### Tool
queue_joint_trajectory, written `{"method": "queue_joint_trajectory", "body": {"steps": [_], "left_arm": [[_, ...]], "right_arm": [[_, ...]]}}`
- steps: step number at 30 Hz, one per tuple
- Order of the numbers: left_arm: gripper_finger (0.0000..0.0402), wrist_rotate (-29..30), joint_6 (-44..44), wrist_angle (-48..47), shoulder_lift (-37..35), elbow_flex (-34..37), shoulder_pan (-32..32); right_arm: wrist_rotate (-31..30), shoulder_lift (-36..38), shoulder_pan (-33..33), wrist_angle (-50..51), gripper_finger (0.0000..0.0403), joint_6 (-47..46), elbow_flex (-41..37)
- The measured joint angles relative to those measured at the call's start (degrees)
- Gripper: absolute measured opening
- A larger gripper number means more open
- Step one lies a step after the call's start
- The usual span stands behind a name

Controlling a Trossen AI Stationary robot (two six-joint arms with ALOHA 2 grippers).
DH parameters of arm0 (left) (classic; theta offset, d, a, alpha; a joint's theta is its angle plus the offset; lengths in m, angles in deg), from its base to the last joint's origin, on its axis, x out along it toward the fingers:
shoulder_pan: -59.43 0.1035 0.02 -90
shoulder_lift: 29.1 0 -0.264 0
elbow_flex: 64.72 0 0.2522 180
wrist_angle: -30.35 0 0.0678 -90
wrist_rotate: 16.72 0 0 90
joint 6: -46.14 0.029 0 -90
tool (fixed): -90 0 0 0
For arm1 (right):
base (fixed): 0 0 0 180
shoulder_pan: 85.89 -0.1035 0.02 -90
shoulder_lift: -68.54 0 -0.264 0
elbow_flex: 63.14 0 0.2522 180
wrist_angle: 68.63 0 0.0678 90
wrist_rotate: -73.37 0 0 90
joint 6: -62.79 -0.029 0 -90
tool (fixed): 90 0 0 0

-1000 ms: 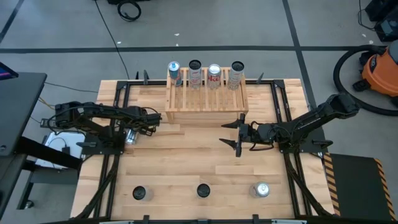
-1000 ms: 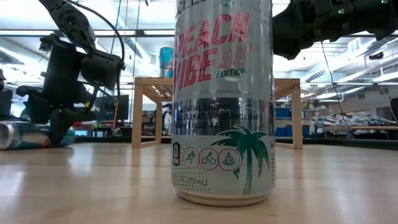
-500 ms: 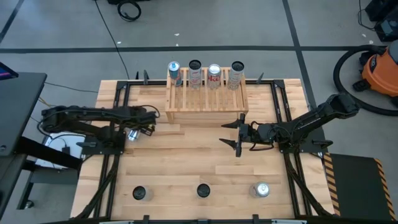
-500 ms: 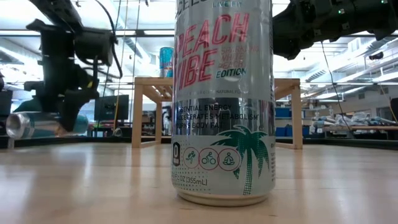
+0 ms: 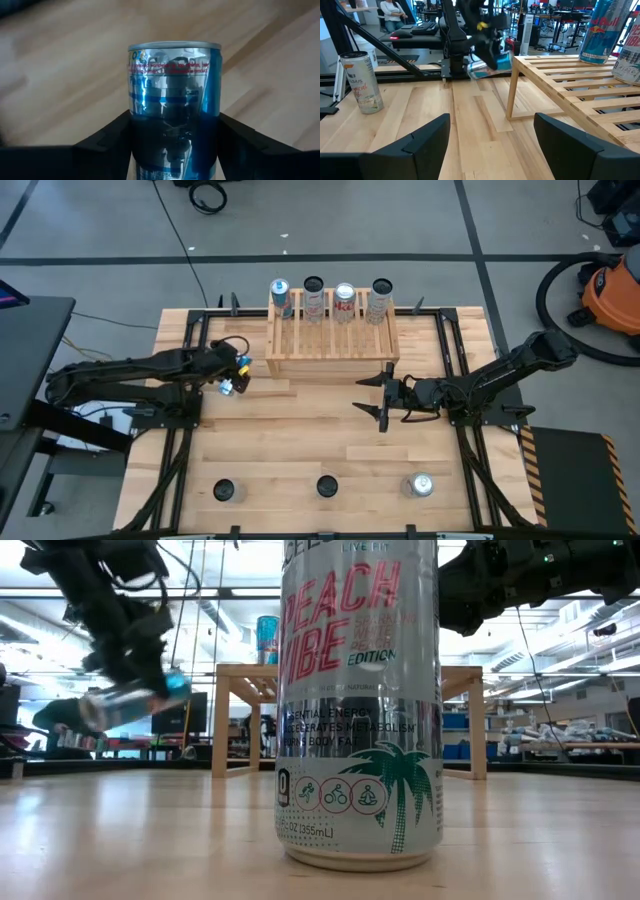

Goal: Place canned beverage on shelf
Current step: Put the blue soda can on the shelf aligned with the other blue soda cans

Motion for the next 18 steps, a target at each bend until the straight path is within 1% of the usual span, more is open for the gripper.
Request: {"method": "queue_joint_trajectory", "body": {"steps": [5,14,18], "left_arm": [[0.0231,0.02,7.0,8.02,-3.34,0.0,0.0],[0.0231,1.17,13.38,10.61,-7.64,0.0,0.07],[0.0231,1.4,16.13,14.49,-9.58,0.0,0.07]], "right_arm": [[0.0,0.0,0.0,0.0,0.0297,-0.02,0.0],[0.0,0.0,0.0,-0.02,0.0297,-0.02,0.0],[0.0,0.0,0.0,0.0,0.0297,0.0,0.0]]}}
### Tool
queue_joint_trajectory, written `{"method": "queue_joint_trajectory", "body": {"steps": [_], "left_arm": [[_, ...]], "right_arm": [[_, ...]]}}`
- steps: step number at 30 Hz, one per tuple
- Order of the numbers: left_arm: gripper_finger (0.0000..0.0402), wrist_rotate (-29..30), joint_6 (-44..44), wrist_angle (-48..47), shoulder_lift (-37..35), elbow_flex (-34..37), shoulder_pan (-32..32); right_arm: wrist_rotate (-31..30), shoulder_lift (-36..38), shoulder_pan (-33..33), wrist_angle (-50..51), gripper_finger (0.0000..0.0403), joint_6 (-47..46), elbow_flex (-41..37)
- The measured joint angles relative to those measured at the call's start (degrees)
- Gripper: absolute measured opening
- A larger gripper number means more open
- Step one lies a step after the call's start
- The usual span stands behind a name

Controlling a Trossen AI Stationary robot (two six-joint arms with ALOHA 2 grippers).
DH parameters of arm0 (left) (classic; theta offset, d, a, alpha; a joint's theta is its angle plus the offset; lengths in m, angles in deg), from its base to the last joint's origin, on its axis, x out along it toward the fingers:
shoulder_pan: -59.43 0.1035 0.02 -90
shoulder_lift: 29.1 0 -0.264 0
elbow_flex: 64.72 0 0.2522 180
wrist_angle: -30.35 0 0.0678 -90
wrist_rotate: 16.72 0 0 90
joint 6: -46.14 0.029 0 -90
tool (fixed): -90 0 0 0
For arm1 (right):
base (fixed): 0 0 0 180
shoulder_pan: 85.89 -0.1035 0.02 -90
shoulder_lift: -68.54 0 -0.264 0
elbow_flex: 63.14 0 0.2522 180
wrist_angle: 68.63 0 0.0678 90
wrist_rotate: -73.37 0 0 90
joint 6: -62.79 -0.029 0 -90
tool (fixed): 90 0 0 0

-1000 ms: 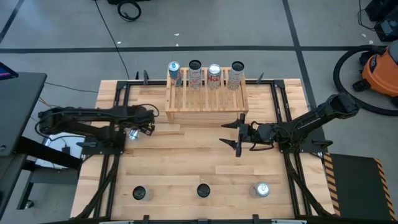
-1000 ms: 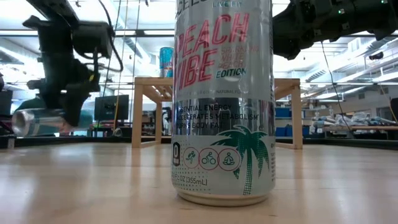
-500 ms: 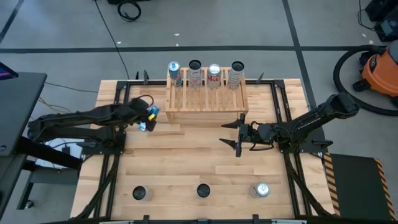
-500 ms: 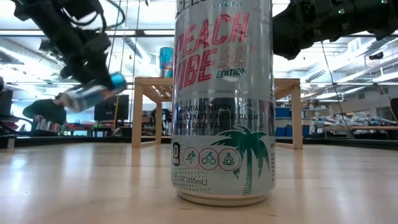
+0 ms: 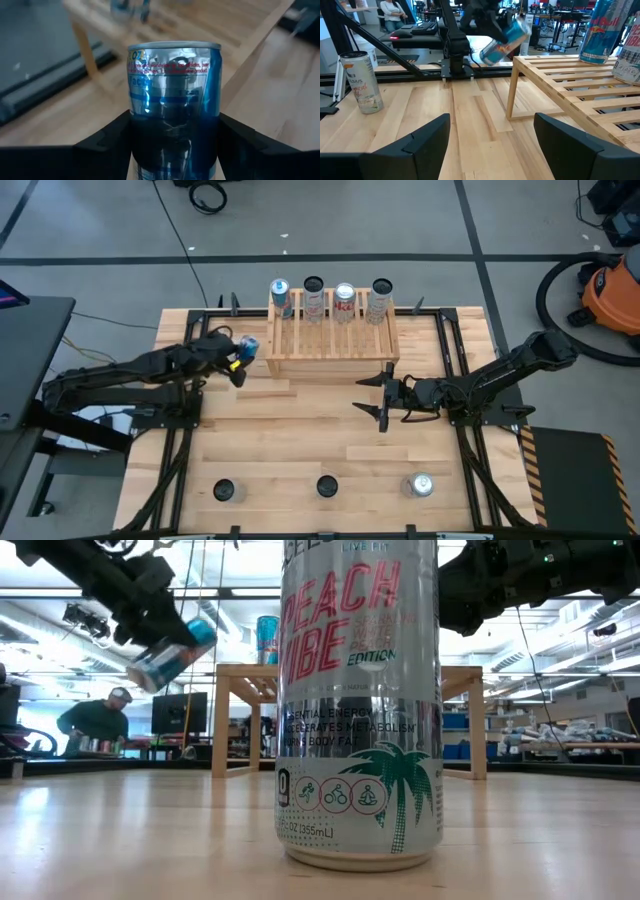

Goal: Place canned beverage on shelf
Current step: Put the blue soda can on the shelf aligned with the other blue soda cans

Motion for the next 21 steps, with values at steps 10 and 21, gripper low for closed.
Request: {"method": "queue_joint_trajectory", "body": {"steps": [10,21], "left_arm": [[0.0231,-0.01,8.46,11.47,-3.27,-0.02,-0.07],[0.0231,-2.01,17.31,27.31,0.23,-0.04,0.0]], "right_arm": [[-0.02,0.0,0.0,-0.02,0.0297,0.0,0.0],[0.0,0.0,0.0,-0.02,0.0297,0.0,0.0]]}}
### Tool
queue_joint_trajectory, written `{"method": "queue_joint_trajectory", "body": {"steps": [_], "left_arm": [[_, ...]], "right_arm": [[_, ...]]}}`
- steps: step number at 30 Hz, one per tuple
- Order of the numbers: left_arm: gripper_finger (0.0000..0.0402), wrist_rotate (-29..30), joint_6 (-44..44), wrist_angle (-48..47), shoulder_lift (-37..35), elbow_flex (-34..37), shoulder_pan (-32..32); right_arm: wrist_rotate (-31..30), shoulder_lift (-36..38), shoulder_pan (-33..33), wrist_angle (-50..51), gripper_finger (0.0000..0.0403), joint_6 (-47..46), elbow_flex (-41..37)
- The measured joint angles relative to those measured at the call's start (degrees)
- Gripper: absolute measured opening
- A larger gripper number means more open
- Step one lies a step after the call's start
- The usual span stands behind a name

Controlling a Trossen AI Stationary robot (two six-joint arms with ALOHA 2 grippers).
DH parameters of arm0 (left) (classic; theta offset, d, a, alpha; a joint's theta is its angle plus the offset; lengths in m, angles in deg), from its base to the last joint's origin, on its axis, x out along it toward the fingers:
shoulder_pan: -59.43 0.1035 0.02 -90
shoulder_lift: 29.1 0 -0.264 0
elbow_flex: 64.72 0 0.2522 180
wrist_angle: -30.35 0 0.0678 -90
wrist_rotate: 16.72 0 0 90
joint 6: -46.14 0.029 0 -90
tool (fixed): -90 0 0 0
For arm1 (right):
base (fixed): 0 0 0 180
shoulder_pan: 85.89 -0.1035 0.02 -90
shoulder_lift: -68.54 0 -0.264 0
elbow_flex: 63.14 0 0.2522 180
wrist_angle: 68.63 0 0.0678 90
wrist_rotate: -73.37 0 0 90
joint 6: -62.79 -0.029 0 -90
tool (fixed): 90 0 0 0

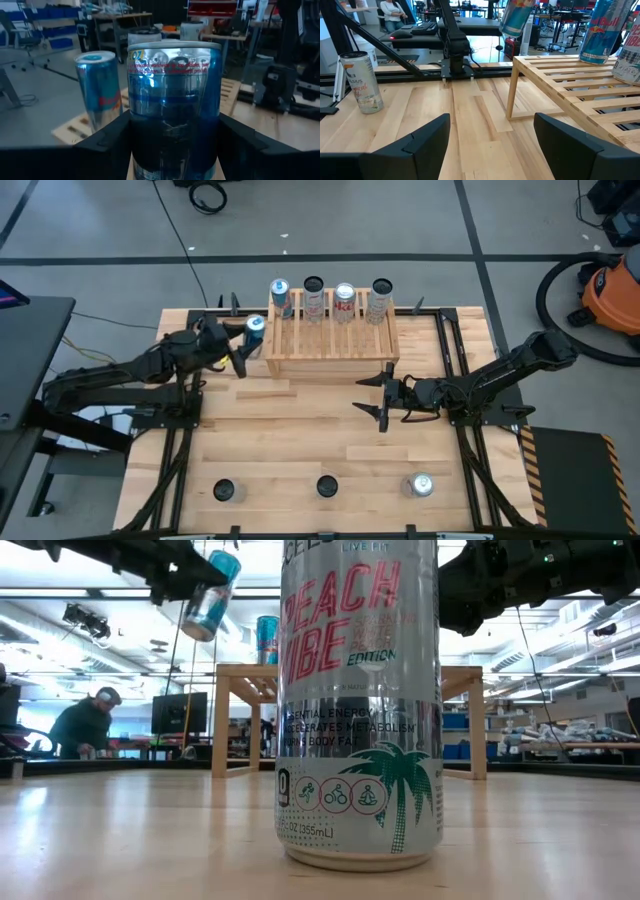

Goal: Place canned beverage on shelf
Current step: Put the blue soda can on the shelf aligned with the other blue soda cans

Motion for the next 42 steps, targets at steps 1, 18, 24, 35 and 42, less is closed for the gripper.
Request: {"method": "queue_joint_trajectory", "body": {"steps": [1,18,24,35,42], "left_arm": [[0.0231,0.0,0.33,1.27,0.85,0.0,0.0],[0.0231,-1.96,4.89,19.7,15.27,0.0,0.0],[0.0231,-2.03,2.91,22.65,19.44,0.0,0.0],[0.0231,-3.06,3.95,44.12,21.96,10.06,3.51],[0.0231,-10.68,2.47,44.77,23.29,10.86,6.92]], "right_arm": [[0.0,0.0,0.02,0.0,0.0297,-0.02,0.0],[0.0,0.0,0.0,0.0,0.0297,-0.01,0.0],[0.0,0.0,0.02,0.0,0.0297,-0.02,0.0],[0.0,0.0,0.01,0.0,0.0297,-0.01,0.0],[0.0,0.0,0.02,0.0,0.0297,0.0,0.0]]}}
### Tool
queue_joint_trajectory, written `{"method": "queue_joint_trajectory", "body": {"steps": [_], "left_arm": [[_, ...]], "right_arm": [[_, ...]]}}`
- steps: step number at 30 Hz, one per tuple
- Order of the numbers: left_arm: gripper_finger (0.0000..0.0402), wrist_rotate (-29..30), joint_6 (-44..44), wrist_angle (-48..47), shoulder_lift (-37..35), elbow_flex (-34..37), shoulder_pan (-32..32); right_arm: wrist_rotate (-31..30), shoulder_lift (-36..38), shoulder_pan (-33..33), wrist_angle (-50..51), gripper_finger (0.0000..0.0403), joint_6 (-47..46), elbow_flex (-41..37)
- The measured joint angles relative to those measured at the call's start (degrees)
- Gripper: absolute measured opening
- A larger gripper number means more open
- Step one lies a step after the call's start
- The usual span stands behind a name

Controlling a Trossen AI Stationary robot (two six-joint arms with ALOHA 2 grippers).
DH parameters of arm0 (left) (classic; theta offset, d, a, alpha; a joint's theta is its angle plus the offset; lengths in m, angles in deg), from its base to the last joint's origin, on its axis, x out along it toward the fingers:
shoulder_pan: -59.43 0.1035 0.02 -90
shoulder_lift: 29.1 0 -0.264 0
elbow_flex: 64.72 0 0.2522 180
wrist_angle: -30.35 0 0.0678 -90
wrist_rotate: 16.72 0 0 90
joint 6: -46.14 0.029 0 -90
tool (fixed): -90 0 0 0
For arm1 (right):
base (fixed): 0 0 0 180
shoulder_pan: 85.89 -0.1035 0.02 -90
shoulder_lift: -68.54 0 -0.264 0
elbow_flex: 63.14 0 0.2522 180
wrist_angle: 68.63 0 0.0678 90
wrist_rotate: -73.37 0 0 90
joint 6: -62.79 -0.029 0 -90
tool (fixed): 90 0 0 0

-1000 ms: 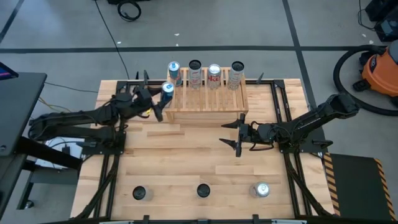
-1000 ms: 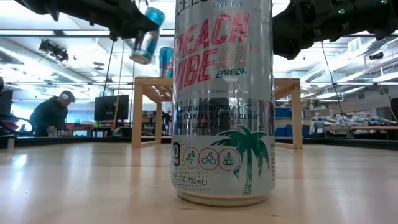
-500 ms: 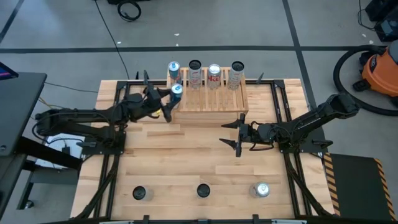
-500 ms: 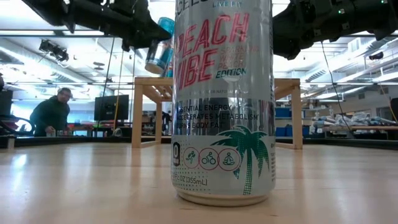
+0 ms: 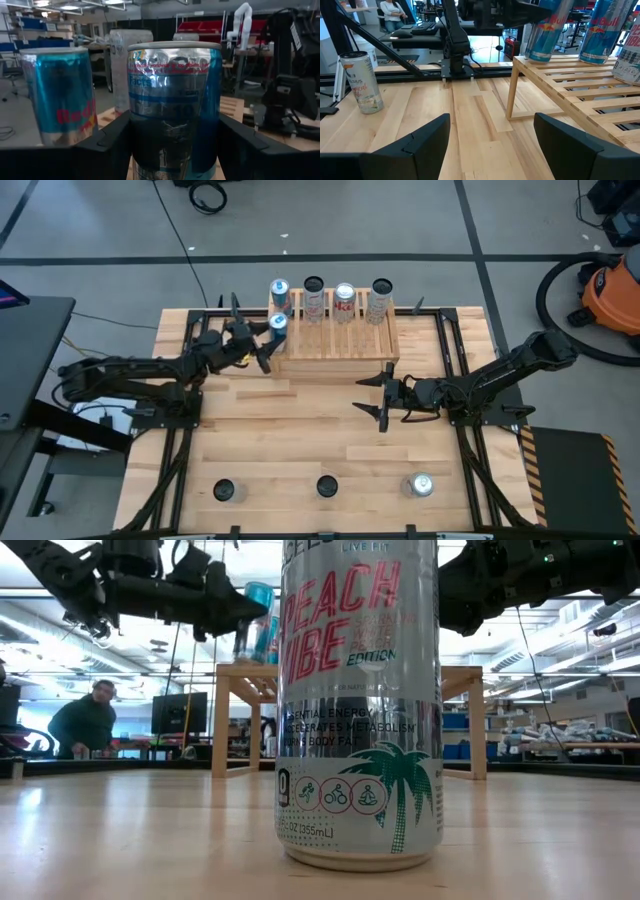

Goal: Place canned beverage on shelf
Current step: Put the blue soda can on the shelf aligned with the other blue soda cans

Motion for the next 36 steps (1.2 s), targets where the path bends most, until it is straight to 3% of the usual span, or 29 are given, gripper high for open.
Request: {"method": "queue_joint_trajectory", "body": {"steps": [17,27,36], "left_arm": [[0.0232,-2.94,-1.07,6.96,5.34,-0.02,2.0],[0.0265,-2.87,-1.01,6.6,5.31,-0.04,2.44],[0.0269,-2.93,0.64,6.6,5.3,-0.04,2.42]], "right_arm": [[-0.01,0.0,0.0,0.0,0.0297,-0.01,0.0],[-0.02,0.0,0.0,0.0,0.0297,-0.01,0.0],[0.0,0.0,-0.02,0.0,0.0297,0.0,0.0]]}}
